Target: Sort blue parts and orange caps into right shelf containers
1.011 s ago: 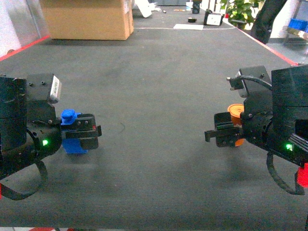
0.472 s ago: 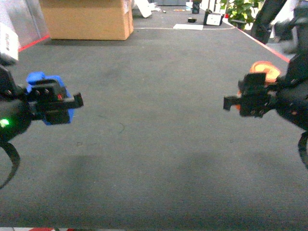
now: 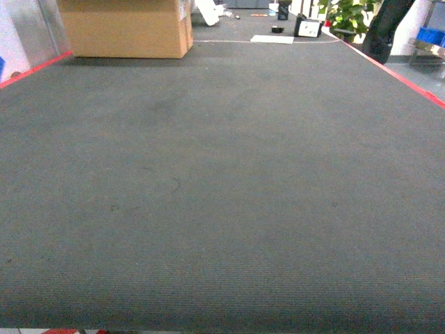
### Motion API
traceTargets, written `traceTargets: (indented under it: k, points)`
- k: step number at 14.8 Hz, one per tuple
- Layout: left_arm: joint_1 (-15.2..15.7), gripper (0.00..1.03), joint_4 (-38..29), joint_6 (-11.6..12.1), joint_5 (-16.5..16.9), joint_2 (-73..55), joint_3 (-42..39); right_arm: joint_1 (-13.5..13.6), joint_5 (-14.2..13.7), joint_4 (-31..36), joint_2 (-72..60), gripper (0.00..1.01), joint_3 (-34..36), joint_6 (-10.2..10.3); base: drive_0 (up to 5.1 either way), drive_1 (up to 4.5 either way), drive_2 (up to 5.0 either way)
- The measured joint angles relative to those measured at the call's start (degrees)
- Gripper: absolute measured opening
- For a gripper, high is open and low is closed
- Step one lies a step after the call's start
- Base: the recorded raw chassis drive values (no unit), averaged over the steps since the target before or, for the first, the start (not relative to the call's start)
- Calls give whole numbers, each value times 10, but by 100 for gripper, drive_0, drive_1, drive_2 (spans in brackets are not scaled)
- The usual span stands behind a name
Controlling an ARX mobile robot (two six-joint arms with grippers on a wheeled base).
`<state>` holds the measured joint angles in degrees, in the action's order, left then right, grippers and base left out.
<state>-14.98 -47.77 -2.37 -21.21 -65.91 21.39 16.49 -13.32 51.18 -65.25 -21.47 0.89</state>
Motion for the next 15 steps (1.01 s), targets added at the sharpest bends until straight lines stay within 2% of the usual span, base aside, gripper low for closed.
traceTargets:
  k: [1,3,4,6,8,9,10,11,15]
  points:
    - [-7,44,28,11,-8,55,-4,-1,-6,-23,53,45,12,-5,0,0,0]
    - [-22,44,70,18,-18,136,-6,-1,-9,-57,130,45,29,-8,0,0,0]
    - [-42,44,92,32,-30,160,-8,4,-15,-65,152,45,35,-15,0,0,0]
    - [-57,44,112,46,-8,157,-12,9,-8,-75,158,45,38,-23,0,0,0]
    - [-53,44,113,49,-13,155,-13,11,-9,-75,158,45,39,-24,0,0,0]
    - [-47,44,156,43,1,168,-8,11,-20,-140,171,45,28,-22,0,0,0]
    - [-30,44,207,38,36,197,-21,-2,-18,-225,205,45,28,-19,0,0,0]
    - [-6,44,210,33,53,224,-50,-25,-10,-253,235,45,51,-17,0,0,0]
    - [58,44,222,28,118,309,-125,-84,49,-263,315,45,127,-15,0,0,0]
